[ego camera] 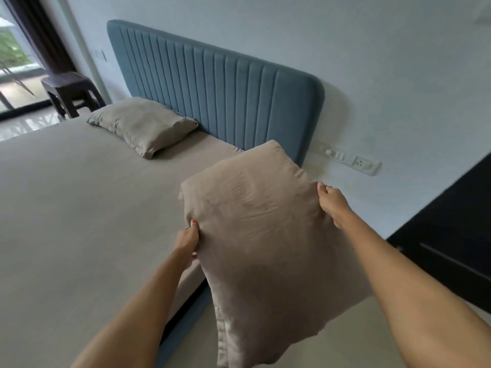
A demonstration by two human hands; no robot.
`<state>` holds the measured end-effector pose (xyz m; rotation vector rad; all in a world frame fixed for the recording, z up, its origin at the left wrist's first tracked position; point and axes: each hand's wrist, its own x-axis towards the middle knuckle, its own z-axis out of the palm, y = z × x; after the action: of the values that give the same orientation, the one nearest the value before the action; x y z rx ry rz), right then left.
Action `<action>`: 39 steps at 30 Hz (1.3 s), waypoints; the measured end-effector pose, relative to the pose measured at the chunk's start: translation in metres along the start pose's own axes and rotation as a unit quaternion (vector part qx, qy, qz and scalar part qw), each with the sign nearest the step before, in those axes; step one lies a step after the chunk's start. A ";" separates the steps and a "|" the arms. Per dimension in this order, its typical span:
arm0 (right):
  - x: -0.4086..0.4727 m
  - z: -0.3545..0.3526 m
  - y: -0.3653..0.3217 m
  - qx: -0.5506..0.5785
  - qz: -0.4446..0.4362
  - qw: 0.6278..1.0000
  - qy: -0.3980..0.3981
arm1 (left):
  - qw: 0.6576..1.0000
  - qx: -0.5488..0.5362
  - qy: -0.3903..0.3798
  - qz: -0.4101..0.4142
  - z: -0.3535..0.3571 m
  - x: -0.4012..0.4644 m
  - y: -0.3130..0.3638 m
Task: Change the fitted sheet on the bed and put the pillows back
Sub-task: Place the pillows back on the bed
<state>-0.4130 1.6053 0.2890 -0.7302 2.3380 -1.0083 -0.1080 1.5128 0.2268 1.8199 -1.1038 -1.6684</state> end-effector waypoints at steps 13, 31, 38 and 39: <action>0.260 0.111 -0.111 -0.038 -0.067 0.993 -0.084 | 0.992 -0.083 0.077 -0.050 0.041 0.179 0.114; 0.569 0.315 -0.177 -0.006 -0.032 0.971 -0.237 | 0.954 -0.151 0.193 -0.174 0.097 0.416 0.227; 0.627 0.400 -0.135 -0.073 -0.026 0.949 -0.306 | 0.964 -0.127 0.122 -0.199 0.118 0.489 0.193; 0.628 0.409 -0.119 -0.114 -0.021 0.938 -0.327 | 0.964 -0.122 0.112 -0.209 0.131 0.489 0.179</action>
<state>-0.5918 0.9303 -0.0073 -1.0214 1.8615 -0.4085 -0.3019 1.0493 0.0383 2.1092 -0.4152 -1.6729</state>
